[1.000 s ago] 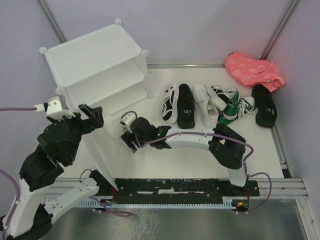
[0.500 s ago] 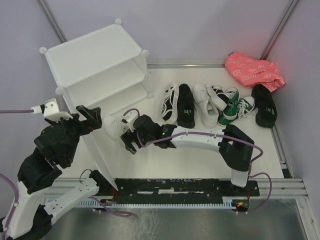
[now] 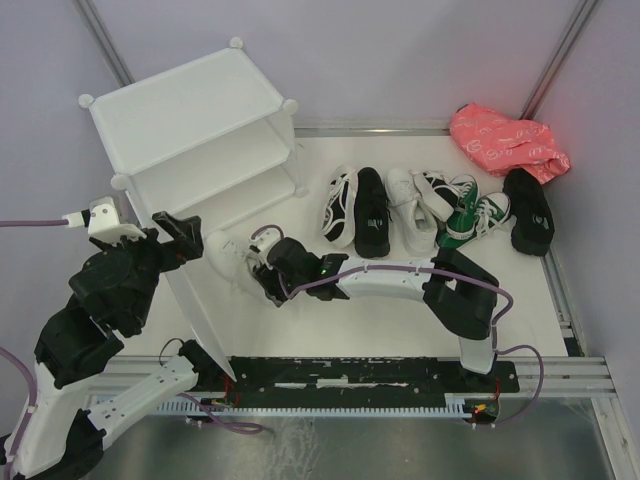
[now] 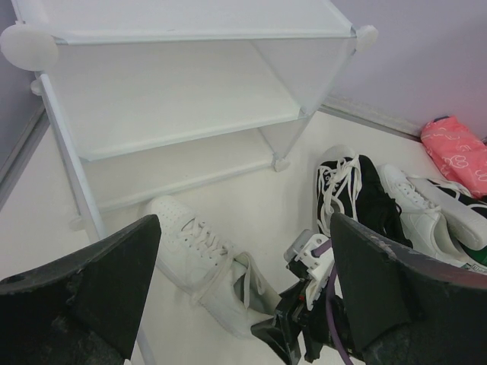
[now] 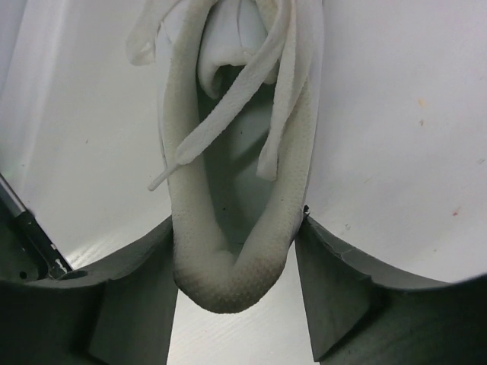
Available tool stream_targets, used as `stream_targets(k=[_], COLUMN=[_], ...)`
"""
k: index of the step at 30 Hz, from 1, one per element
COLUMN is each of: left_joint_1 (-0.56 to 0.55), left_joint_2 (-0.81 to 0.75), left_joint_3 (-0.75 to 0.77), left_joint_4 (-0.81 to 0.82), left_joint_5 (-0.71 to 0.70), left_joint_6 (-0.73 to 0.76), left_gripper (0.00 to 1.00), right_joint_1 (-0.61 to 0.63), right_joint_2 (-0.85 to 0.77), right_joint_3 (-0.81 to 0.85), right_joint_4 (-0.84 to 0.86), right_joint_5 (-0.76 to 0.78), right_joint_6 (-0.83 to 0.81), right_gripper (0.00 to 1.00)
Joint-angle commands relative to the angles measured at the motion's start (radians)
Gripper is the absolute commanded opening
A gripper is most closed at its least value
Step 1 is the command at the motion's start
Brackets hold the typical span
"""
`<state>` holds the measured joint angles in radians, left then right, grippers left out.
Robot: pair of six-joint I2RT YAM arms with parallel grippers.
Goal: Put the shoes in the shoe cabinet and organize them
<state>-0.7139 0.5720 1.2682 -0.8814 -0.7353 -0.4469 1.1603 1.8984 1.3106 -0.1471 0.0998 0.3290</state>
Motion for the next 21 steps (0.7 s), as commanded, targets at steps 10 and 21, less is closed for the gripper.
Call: stream_targets(k=[10,21], left_joint_1=[0.001,0.001], left_joint_2=[-0.008,-0.003], left_joint_3=[0.001,0.01], left_joint_4=[0.016,0.014], left_joint_5=[-0.032,-0.037], left_joint_6=[0.022,0.027], left_gripper=[0.97,0.96], right_joint_1=[-0.003,-0.003], right_joint_2=[-0.022,-0.226], right_joint_3=[0.015,0.054], right_joint_4=[0.074,0.012], right_joint_5=[0.063,0.085], right_joint_6=[-0.072,-0.111], right_gripper=[0.0,0.0])
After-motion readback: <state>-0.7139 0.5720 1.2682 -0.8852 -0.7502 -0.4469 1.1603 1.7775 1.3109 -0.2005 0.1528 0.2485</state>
